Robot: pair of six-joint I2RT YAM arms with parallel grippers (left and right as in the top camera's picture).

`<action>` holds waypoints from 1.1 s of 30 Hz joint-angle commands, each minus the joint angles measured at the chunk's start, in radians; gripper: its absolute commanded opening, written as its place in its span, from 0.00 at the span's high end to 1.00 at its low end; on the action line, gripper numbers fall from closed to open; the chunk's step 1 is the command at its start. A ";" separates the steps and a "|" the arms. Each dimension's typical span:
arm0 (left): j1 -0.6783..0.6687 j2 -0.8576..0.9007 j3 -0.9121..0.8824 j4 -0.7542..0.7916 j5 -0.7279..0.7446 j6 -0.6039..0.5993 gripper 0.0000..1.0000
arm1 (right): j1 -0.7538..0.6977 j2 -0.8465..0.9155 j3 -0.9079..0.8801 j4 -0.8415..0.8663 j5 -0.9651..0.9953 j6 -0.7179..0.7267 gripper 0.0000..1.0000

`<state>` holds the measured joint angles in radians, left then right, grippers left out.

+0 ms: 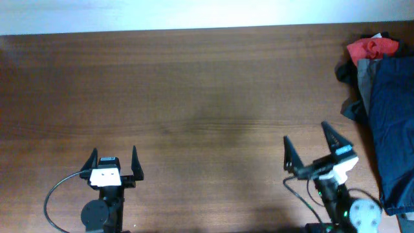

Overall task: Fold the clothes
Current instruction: 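Reach the right gripper to the clothes pile at the right edge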

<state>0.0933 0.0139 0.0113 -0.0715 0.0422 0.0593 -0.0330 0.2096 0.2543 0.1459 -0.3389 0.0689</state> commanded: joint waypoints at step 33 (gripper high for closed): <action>0.006 -0.007 -0.002 -0.008 -0.006 -0.006 0.01 | -0.317 1.581 1.373 -0.854 0.792 -0.158 0.01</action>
<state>0.0933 0.0139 0.0113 -0.0719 0.0399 0.0593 -0.2874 1.7554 1.6039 -0.7204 0.4202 -0.1398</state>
